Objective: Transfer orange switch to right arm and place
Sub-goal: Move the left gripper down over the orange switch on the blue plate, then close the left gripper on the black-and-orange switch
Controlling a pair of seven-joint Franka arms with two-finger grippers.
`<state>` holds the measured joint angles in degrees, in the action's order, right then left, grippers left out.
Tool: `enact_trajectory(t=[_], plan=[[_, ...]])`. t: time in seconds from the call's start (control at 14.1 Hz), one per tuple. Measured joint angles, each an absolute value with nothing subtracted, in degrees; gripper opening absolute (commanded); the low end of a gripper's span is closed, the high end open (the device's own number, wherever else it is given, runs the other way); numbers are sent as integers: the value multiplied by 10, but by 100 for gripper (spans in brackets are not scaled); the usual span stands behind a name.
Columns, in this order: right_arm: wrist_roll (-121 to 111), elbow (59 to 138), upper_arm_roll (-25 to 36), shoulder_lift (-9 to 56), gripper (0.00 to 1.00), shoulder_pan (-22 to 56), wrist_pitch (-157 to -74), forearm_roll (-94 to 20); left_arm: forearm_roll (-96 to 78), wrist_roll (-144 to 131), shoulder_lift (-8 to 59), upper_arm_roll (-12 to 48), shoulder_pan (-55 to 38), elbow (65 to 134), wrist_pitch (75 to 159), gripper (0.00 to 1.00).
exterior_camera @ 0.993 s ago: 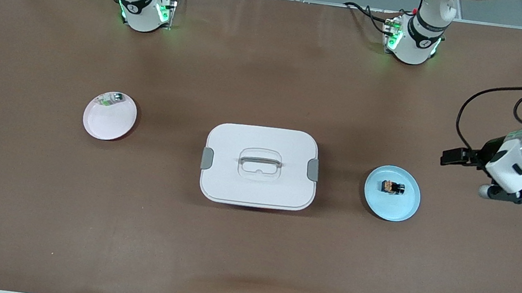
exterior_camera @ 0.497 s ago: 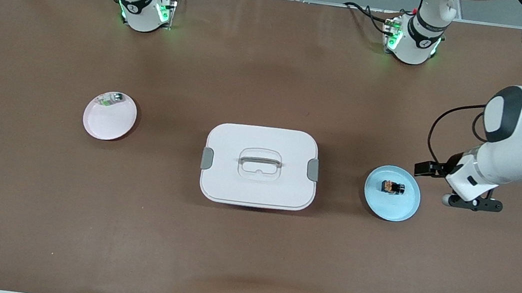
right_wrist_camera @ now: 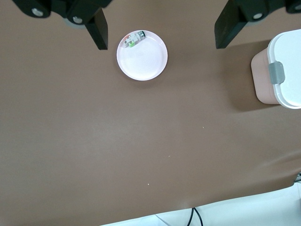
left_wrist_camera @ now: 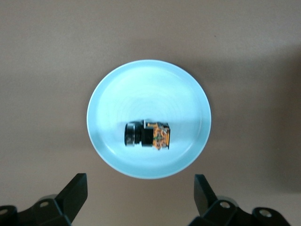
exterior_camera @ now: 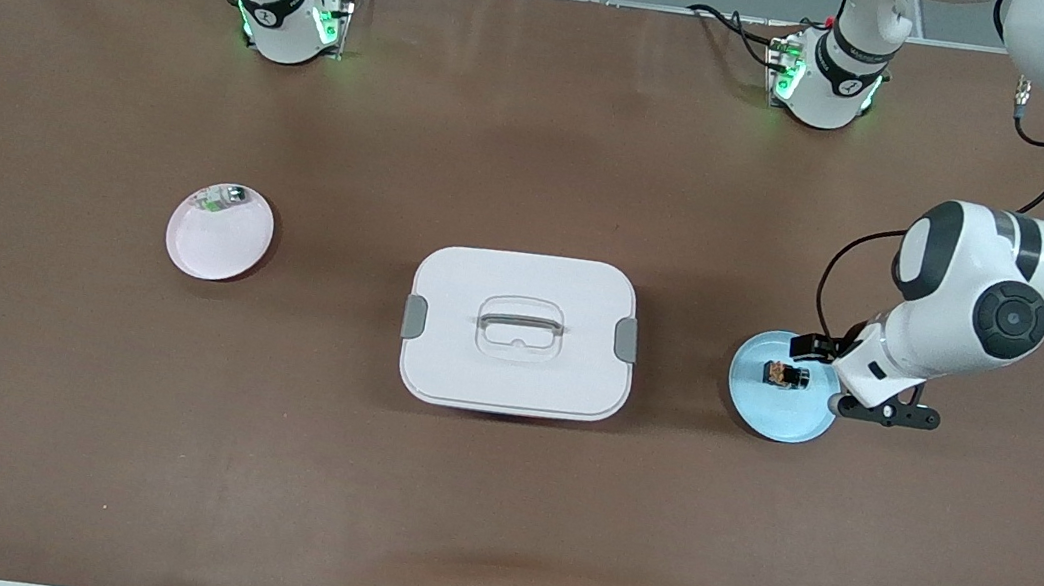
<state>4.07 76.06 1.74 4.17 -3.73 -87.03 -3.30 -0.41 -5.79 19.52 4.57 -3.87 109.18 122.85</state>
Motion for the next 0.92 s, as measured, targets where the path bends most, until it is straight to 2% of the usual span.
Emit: enact_trajectory(t=[0.5, 0.92], plan=[[41, 761, 17, 51, 100, -37, -872, -33, 31, -58, 251, 46, -39, 1113, 1319, 100], [41, 763, 18, 57, 100, -37, -872, -33, 32, -58, 278, 49, -45, 1113, 1332, 100]])
